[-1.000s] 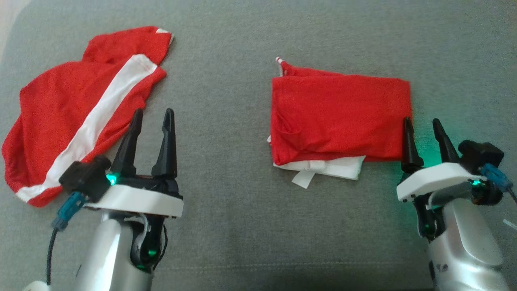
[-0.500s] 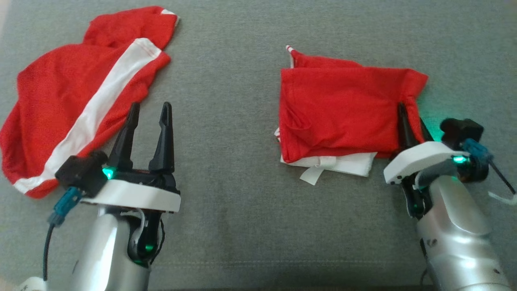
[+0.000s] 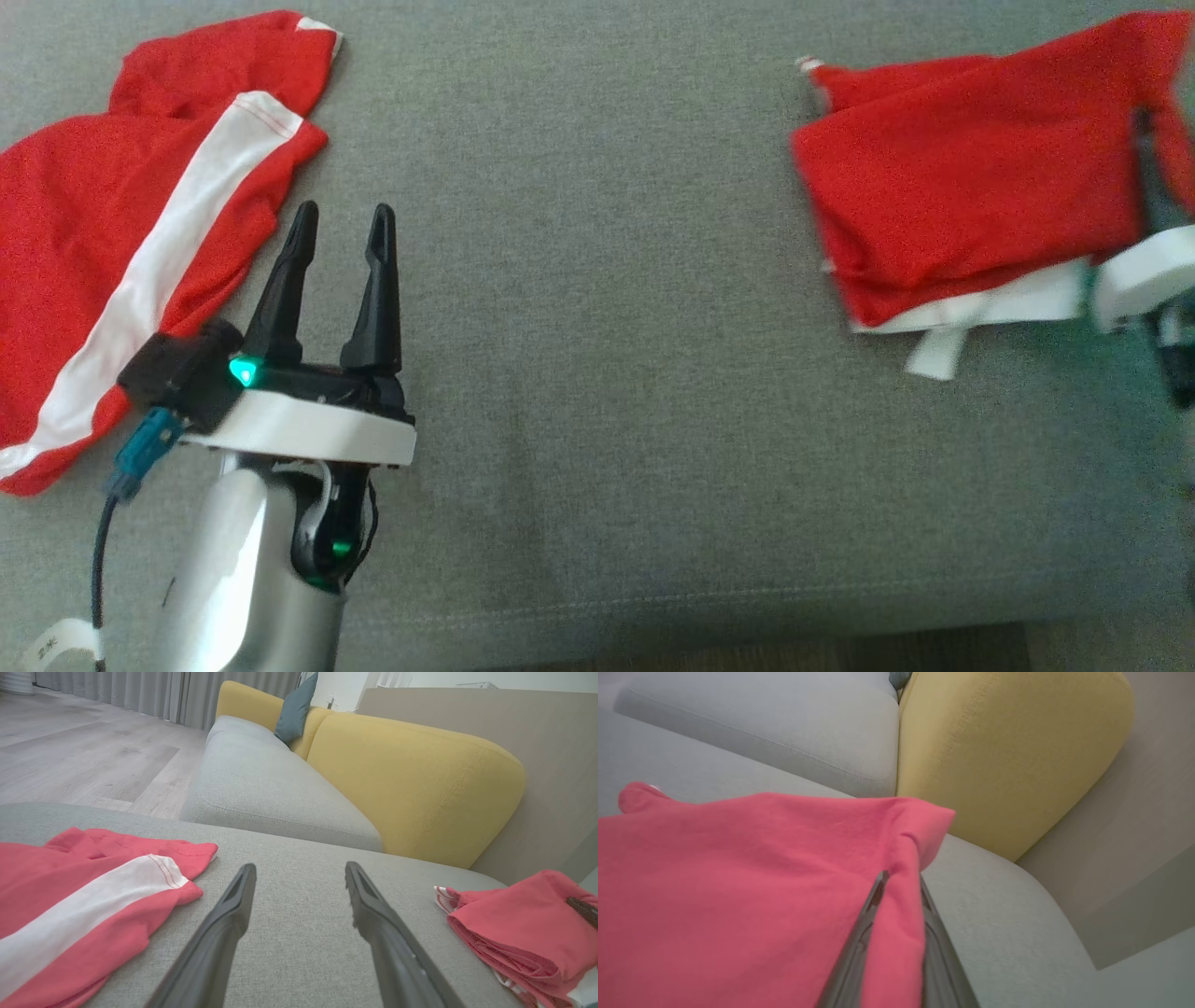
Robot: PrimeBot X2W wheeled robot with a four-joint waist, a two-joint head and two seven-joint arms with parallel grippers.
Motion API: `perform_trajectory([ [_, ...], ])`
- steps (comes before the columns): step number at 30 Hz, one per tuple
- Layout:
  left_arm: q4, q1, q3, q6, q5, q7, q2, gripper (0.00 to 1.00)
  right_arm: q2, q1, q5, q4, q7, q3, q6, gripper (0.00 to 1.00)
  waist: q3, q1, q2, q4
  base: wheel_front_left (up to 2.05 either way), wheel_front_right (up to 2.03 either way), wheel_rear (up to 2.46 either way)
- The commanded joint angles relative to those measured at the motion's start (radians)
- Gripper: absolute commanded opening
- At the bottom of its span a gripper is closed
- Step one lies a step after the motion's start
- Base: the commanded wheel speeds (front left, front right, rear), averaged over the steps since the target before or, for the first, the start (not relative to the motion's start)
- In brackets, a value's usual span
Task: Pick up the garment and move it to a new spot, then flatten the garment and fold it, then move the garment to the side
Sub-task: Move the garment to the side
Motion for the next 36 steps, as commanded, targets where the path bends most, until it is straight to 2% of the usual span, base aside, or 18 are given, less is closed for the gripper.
perform_trajectory([
  [1, -0.036, -0.027, 0.034, -0.001, 0.005, -0.005, 0.011, 1.0, -0.041, -0.026, -0.002, -0.04, 0.013, 0.012, 0.003, 0.0, 0.005, 0.0, 0.0, 0.0, 0.0, 0.0, 0.0],
  [4, -0.035, -0.03, 0.034, -0.003, 0.003, -0.005, 0.011, 1.0, -0.113, -0.035, 0.007, -0.057, 0.042, -0.019, 0.003, 0.0, 0.014, 0.0, 0.0, 0.005, 0.0, 0.0, 0.0],
  [7, -0.034, -0.033, 0.036, -0.004, 0.0, -0.005, 0.011, 1.0, -0.147, -0.041, 0.016, -0.079, 0.062, -0.059, 0.003, 0.0, 0.019, 0.0, 0.0, 0.012, 0.0, 0.0, 0.0],
  [14, -0.031, -0.038, 0.041, -0.006, -0.003, -0.005, 0.011, 1.0, -0.151, -0.033, 0.011, -0.15, 0.094, -0.132, 0.003, 0.0, 0.026, 0.0, 0.0, 0.022, 0.0, 0.0, 0.0],
  [24, -0.028, -0.035, 0.045, -0.007, 0.003, -0.005, 0.011, 1.0, -0.136, -0.012, 0.034, -0.197, 0.108, -0.137, 0.003, 0.0, 0.026, 0.0, 0.0, 0.018, 0.0, 0.0, 0.0],
  [26, -0.027, -0.034, 0.045, -0.007, 0.004, -0.005, 0.011, 1.0, -0.128, -0.011, 0.042, -0.201, 0.11, -0.138, 0.003, 0.41, 0.025, 0.0, 0.0, 0.016, 0.0, 0.0, 0.0],
  [27, -0.027, -0.034, 0.045, -0.007, 0.004, -0.005, 0.011, 1.0, -0.128, -0.011, 0.042, -0.201, 0.11, -0.138, 0.003, 0.41, 0.025, 0.0, 0.0, 0.016, 0.0, 0.0, 0.0],
  [28, -0.027, -0.034, 0.045, -0.007, 0.004, -0.005, 0.011, 1.0, -0.125, -0.011, 0.047, -0.203, 0.109, -0.139, 0.003, 0.75, 0.024, 0.0, 0.0, 0.015, 0.0, 0.0, 0.0],
  [29, -0.027, -0.034, 0.044, -0.007, 0.004, -0.005, 0.011, 1.0, -0.123, -0.011, 0.05, -0.206, 0.108, -0.139, 0.003, 1.0, 0.023, 0.0, 0.0, 0.014, 0.0, 0.0, 0.0],
  [36, -0.017, -0.031, 0.032, -0.007, -0.006, -0.005, 0.011, 1.0, -0.105, -0.018, 0.061, -0.229, 0.094, -0.131, 0.003, 1.0, 0.007, 0.0, 0.0, 0.014, 0.0, 0.0, 0.0],
])
